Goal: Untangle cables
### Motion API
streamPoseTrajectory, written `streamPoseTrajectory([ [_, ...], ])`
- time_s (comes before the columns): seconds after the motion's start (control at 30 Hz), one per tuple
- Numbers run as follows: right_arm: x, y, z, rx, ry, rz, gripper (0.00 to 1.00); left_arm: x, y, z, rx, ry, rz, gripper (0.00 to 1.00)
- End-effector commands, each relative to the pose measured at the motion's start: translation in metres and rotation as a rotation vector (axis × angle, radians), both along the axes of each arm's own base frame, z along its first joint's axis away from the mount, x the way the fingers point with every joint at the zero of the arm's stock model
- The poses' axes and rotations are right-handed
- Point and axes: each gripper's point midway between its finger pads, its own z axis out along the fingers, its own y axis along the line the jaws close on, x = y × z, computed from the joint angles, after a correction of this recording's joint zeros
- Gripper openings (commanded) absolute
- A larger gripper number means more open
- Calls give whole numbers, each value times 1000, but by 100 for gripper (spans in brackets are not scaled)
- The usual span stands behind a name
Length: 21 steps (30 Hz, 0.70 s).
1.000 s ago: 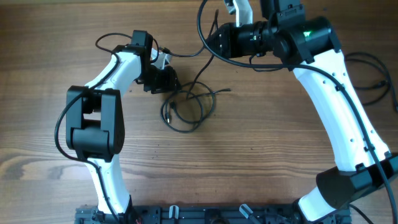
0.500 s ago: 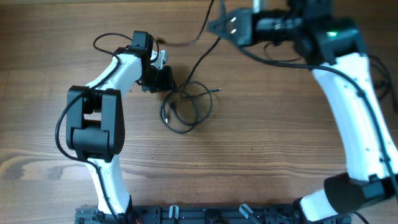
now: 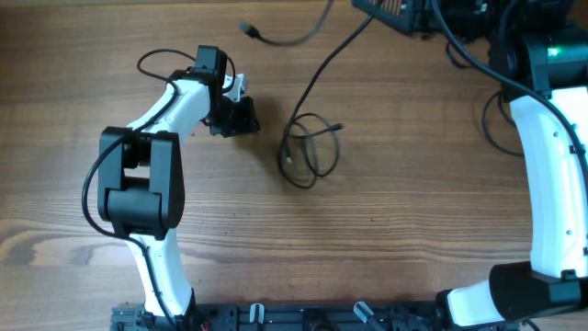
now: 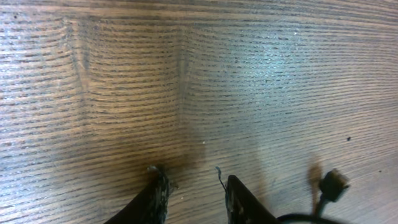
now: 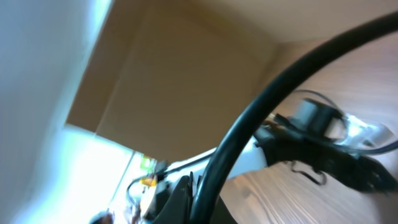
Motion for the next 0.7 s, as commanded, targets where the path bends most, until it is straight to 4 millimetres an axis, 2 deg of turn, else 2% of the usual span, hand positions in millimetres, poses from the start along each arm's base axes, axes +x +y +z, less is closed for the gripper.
streamPoseTrajectory([
  [0.0, 36, -16, -51, -168, 86, -268, 4, -8, 7, -14, 52, 30, 10, 31],
  [0.07, 40, -15, -79, -206, 143, -275, 4, -8, 7, -14, 52, 30, 9, 32],
  [0.17, 43, -10, -113, -222, 219, -252, 4, -8, 7, -14, 52, 30, 9, 34],
  [0.33, 40, 9, -144, -155, 312, -109, 4, -8, 7, -14, 52, 30, 10, 34],
  [0.4, 37, 15, -148, -139, 328, -64, 4, -8, 7, -14, 51, 30, 10, 34],
  [0.5, 27, 27, -142, -85, 333, 33, 4, -8, 7, -14, 51, 30, 10, 34],
  [0.67, 6, 40, -106, 46, 275, 227, 4, -8, 7, -14, 51, 30, 10, 34],
])
